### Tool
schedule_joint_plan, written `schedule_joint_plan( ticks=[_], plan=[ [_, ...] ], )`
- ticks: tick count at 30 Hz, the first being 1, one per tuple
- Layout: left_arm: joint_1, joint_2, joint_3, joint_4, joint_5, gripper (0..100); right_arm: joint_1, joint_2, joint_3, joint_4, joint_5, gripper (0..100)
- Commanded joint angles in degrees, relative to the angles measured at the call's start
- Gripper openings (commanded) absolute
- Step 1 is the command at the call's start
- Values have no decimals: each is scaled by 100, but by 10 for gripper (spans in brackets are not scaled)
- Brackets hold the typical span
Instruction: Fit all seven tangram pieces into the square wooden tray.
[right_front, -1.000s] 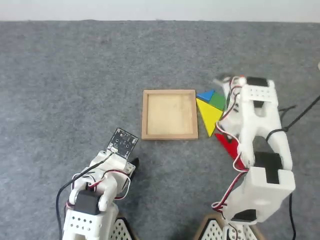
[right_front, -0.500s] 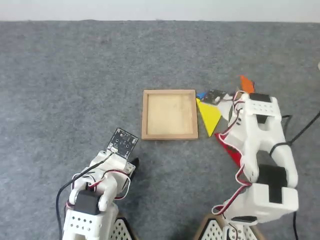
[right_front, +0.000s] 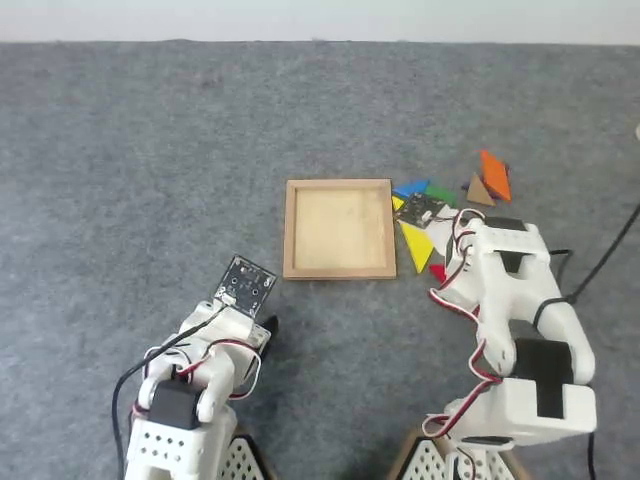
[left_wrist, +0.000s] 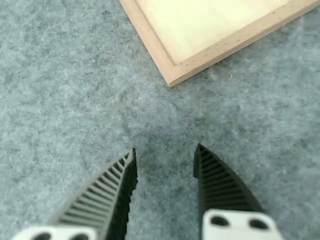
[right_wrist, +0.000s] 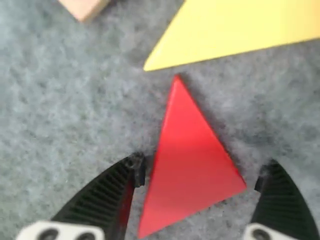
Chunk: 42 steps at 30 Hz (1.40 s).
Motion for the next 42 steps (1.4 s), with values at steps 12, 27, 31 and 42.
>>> schedule_joint_plan(
  ticks=[12,27,31,42],
  plan=[
    [35,-114,-75,35,44,183,57,-207,-255,-769,-229,76],
    [35,-114,-75,35,44,183,1042,-277,-1310,-171,-2013,293],
    [35,-114,-75,35,44,183,1130,-330,-958,-110,-2778,387],
    [35,-114,-75,35,44,183,1086,-769,-325,48,-4782,403]
  ],
)
